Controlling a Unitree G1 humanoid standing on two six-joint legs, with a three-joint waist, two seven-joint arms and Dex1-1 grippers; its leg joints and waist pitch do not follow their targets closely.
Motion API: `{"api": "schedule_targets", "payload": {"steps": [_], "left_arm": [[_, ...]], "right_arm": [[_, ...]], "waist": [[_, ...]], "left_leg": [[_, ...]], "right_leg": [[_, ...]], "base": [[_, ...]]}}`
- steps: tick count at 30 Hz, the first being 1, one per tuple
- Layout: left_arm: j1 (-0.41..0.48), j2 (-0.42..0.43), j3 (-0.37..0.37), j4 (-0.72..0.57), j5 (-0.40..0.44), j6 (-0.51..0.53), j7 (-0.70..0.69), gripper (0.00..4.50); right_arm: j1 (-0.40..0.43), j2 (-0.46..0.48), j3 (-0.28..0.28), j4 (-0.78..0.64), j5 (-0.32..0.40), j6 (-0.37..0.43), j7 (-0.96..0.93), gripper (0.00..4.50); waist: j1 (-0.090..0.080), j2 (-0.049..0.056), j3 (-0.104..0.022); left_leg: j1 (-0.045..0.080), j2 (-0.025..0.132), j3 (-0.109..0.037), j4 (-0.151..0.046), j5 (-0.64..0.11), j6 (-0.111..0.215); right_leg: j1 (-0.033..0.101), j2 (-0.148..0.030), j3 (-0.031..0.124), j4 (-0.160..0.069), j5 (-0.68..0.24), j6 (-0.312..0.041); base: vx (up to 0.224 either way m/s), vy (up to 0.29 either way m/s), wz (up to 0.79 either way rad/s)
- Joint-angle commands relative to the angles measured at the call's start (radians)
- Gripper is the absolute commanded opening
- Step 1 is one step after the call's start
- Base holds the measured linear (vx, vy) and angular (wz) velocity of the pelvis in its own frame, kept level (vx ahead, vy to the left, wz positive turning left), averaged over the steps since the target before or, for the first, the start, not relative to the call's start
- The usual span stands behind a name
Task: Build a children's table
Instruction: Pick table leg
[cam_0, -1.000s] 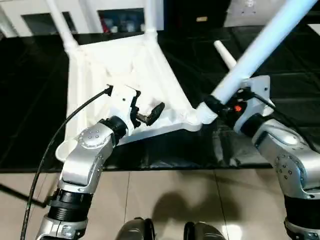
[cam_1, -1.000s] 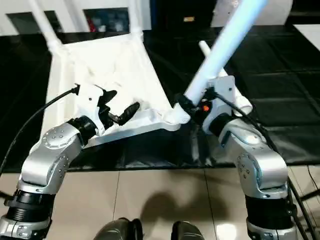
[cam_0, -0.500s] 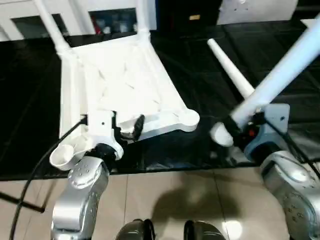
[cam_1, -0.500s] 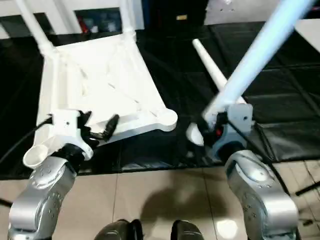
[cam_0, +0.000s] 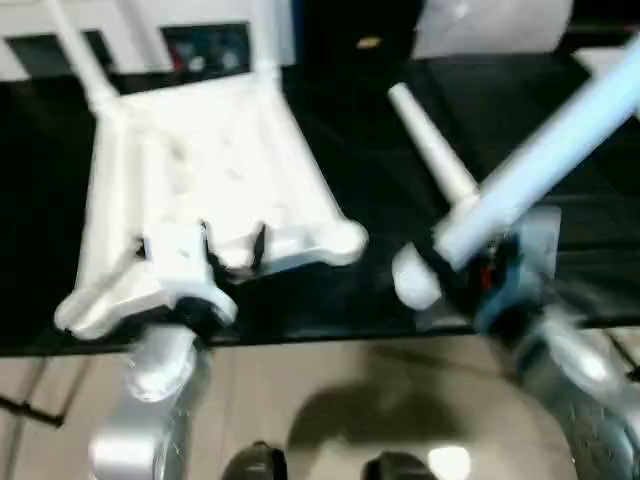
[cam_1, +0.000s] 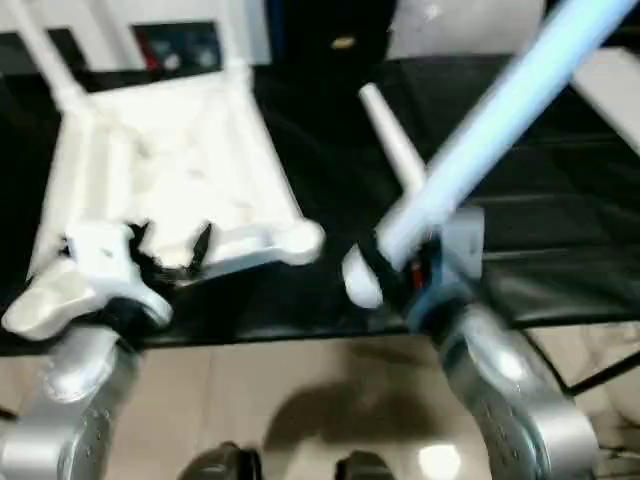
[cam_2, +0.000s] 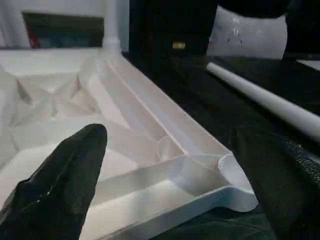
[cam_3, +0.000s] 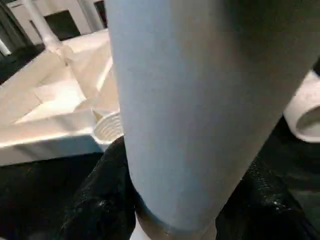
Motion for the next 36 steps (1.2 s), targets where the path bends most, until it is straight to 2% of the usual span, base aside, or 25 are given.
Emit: {"api": "schedule_targets", "payload": {"steps": [1,3,5,7,8,9,11,12,13,14,15,16,19,20,21,24,26,27,28,29,32,33,34,35,36], "left_arm": [[0.026,0.007,0.025,-0.021,-0.013,-0.019,-0.001,4.50],[0.042,0.011,0.028,-0.021,-0.015,-0.041,-0.007,4.50],[0.055,0.007,0.027,-0.021,-0.011,-0.043,-0.008,4.50],[0.062,0.002,0.020,-0.018,-0.011,-0.043,-0.006,4.50],[0.061,0.003,0.018,-0.017,-0.011,-0.043,-0.006,4.50],[0.061,0.004,0.017,-0.017,-0.012,-0.043,-0.006,4.50],[0.056,0.006,0.000,-0.015,-0.013,-0.043,-0.011,4.50],[0.054,0.008,-0.010,-0.013,-0.010,-0.046,-0.012,4.50],[0.053,0.008,-0.015,-0.012,-0.011,-0.046,-0.013,4.50],[0.053,0.008,-0.018,-0.011,-0.011,-0.046,-0.014,4.50],[0.053,0.009,-0.020,-0.011,-0.011,-0.047,-0.016,4.50],[0.052,0.009,-0.023,-0.009,-0.009,-0.047,-0.017,4.50],[0.050,0.013,-0.031,-0.003,-0.002,-0.049,-0.024,4.50],[0.050,0.012,-0.030,-0.002,-0.004,-0.047,-0.025,4.50],[0.050,0.012,-0.031,0.001,-0.007,-0.047,-0.025,4.50],[0.055,0.009,-0.037,0.014,-0.011,-0.056,-0.021,4.50],[0.058,0.007,-0.038,0.016,-0.013,-0.060,-0.018,4.50],[0.065,0.006,-0.042,0.017,-0.008,-0.065,-0.016,4.50],[0.065,0.006,-0.042,0.017,-0.008,-0.065,-0.016,4.50],[0.070,0.009,-0.048,0.013,-0.007,-0.071,-0.020,4.50],[0.090,0.029,-0.072,-0.002,-0.012,-0.068,-0.051,4.50],[0.100,0.035,-0.074,-0.005,-0.022,-0.063,-0.065,4.50],[0.106,0.038,-0.073,-0.006,-0.029,-0.062,-0.073,4.50],[0.108,0.040,-0.071,-0.008,-0.031,-0.061,-0.075,4.50],[0.109,0.043,-0.070,-0.010,-0.031,-0.058,-0.076,4.50]], "right_arm": [[0.001,0.006,0.024,-0.004,-0.013,-0.027,0.002,1.88],[0.001,0.010,0.026,-0.005,-0.023,-0.031,0.006,1.88],[0.003,0.007,0.024,-0.004,-0.017,-0.029,0.005,1.88],[0.004,-0.006,0.027,0.004,-0.023,-0.038,0.007,1.88],[0.003,-0.007,0.028,0.007,-0.026,-0.040,0.008,1.88],[0.003,-0.007,0.029,0.008,-0.028,-0.040,0.008,1.88],[-0.004,-0.014,0.035,0.012,-0.041,-0.041,0.011,1.88],[-0.007,-0.015,0.036,0.014,-0.046,-0.042,0.012,1.88],[-0.007,-0.015,0.036,0.014,-0.048,-0.042,0.012,1.88],[-0.008,-0.015,0.036,0.014,-0.049,-0.042,0.012,1.88],[-0.008,-0.016,0.037,0.014,-0.050,-0.042,0.012,1.88],[-0.006,-0.018,0.037,0.015,-0.051,-0.045,0.012,1.88],[0.001,-0.020,0.032,0.022,-0.050,-0.055,0.009,1.88],[0.001,-0.022,0.033,0.024,-0.051,-0.056,0.010,1.88],[0.001,-0.025,0.034,0.025,-0.054,-0.057,0.013,1.88],[-0.003,-0.051,0.050,0.034,-0.069,-0.065,0.036,1.88],[-0.006,-0.065,0.060,0.037,-0.076,-0.068,0.052,1.88],[-0.012,-0.084,0.075,0.037,-0.080,-0.069,0.072,1.88],[-0.012,-0.084,0.075,0.037,-0.080,-0.069,0.072,1.88],[-0.015,-0.087,0.077,0.039,-0.077,-0.070,0.080,1.88],[-0.028,-0.079,0.071,0.046,-0.051,-0.078,0.103,1.88],[-0.031,-0.081,0.074,0.049,-0.044,-0.085,0.117,1.88],[-0.034,-0.080,0.076,0.051,-0.037,-0.100,0.133,1.88],[-0.035,-0.078,0.076,0.051,-0.032,-0.109,0.141,1.88],[-0.035,-0.075,0.075,0.051,-0.027,-0.112,0.147,1.88]], "waist": [[0.011,-0.007,-0.058],[0.000,-0.010,-0.046],[-0.006,-0.012,-0.018],[-0.022,-0.015,0.006],[-0.043,0.002,0.014],[-0.021,0.026,0.003],[-0.016,0.012,-0.007],[-0.025,-0.031,-0.013],[0.000,-0.051,0.007],[0.002,-0.038,0.000],[-0.003,-0.047,0.008],[0.009,-0.047,0.004],[-0.006,0.026,-0.037],[-0.028,0.041,-0.039],[-0.079,0.044,-0.091],[-0.088,0.007,-0.076],[-0.090,-0.024,-0.057],[-0.057,-0.069,-0.035],[-0.026,-0.119,-0.053],[-0.029,-0.105,-0.057],[-0.013,-0.094,-0.034],[-0.006,-0.077,-0.026],[0.000,-0.054,-0.033],[0.007,-0.035,-0.044],[-0.016,-0.006,-0.044]], "left_leg": [[0.017,0.098,-0.040,-0.063,-0.085,0.039],[0.055,0.128,-0.044,-0.090,-0.297,0.016],[0.082,0.106,-0.030,-0.089,-0.494,-0.056],[0.164,0.075,-0.016,-0.034,-0.646,-0.097],[0.164,0.094,-0.043,-0.074,-0.798,-0.121],[0.041,0.149,-0.068,-0.231,-1.026,-0.133],[0.086,0.139,-0.051,-0.214,-0.995,-0.093],[0.116,0.103,-0.038,-0.131,-0.874,-0.076],[0.061,0.013,0.012,0.096,-0.345,0.008],[0.020,0.014,-0.020,0.148,-0.169,0.038],[-0.033,0.012,-0.041,0.163,-0.100,0.016],[-0.036,0.011,-0.028,0.115,-0.072,0.010],[0.070,0.055,-0.022,-0.057,0.056,0.061],[0.126,0.093,-0.080,-0.091,0.002,0.123],[0.283,0.201,-0.219,-0.080,0.037,0.398],[0.220,0.192,-0.147,-0.086,0.252,0.415],[0.183,0.159,-0.091,-0.109,0.157,0.396],[0.128,0.056,-0.003,-0.113,-0.117,0.304],[0.079,-0.071,0.033,0.044,-0.255,0.209],[0.052,-0.063,-0.003,0.110,-0.164,0.134],[0.006,-0.035,-0.035,0.116,-0.028,0.035],[-0.013,-0.002,-0.049,0.088,0.070,0.013],[-0.022,0.026,-0.055,0.002,0.207,0.012],[-0.004,0.040,-0.050,-0.048,0.296,0.025],[0.034,0.121,-0.089,-0.084,0.295,0.098]], "right_leg": [[0.055,-0.124,0.057,-0.124,-0.013,0.139],[0.043,-0.135,0.059,-0.138,-0.325,0.040],[0.035,-0.137,0.048,-0.171,-0.686,-0.008],[-0.018,-0.119,-0.011,-0.233,-0.947,0.030],[0.011,-0.071,-0.082,-0.204,-0.815,0.044],[0.159,-0.040,-0.060,0.091,-0.371,0.025],[0.141,-0.054,-0.021,0.082,-0.268,0.026],[0.122,-0.117,0.054,-0.044,-0.549,0.026],[0.146,-0.237,0.151,-0.249,-1.050,-0.033],[0.186,-0.269,0.191,-0.251,-1.101,-0.077],[0.225,-0.251,0.170,-0.228,-1.050,-0.099],[0.241,-0.202,0.129,-0.215,-0.871,-0.134],[0.229,-0.067,0.014,-0.191,-0.409,-0.123],[0.181,-0.020,-0.011,-0.137,-0.325,-0.071],[0.017,-0.025,-0.004,0.063,-0.256,0.081],[-0.082,-0.072,0.034,0.132,-0.032,0.177],[-0.085,-0.082,0.050,0.095,0.079,0.126],[-0.016,-0.090,0.076,-0.051,0.136,0.055],[0.090,-0.143,0.198,-0.160,-0.381,0.131],[0.142,-0.202,0.243,-0.160,-0.537,-0.022],[0.163,-0.194,0.221,-0.155,-0.350,-0.172],[0.159,-0.208,0.186,-0.154,-0.185,-0.249],[0.136,-0.154,0.125,-0.125,0.008,-0.260],[0.113,-0.111,0.089,-0.103,0.105,-0.223],[0.076,-0.073,0.054,-0.058,0.176,-0.140]], "base": [[-0.064,-0.069,0.05],[-0.069,-0.009,0.10],[-0.063,0.018,0.06],[-0.062,0.045,0.00],[-0.006,0.086,-0.12],[-0.029,0.096,-0.20],[-0.014,0.048,-0.10],[0.082,-0.030,-0.05],[0.082,-0.030,-0.05],[0.122,-0.001,-0.06],[0.171,0.035,-0.06],[0.171,0.035,-0.06],[0.175,0.038,0.20],[0.225,0.087,0.17],[0.252,0.075,0.09],[0.244,0.035,0.11],[0.215,-0.015,0.07],[0.189,-0.093,0.05],[0.189,-0.093,0.05],[0.214,-0.109,0.01],[0.212,-0.065,-0.02],[0.097,-0.005,-0.05],[0.178,0.007,-0.12],[0.172,0.057,-0.02],[0.247,0.113,-0.05]]}}
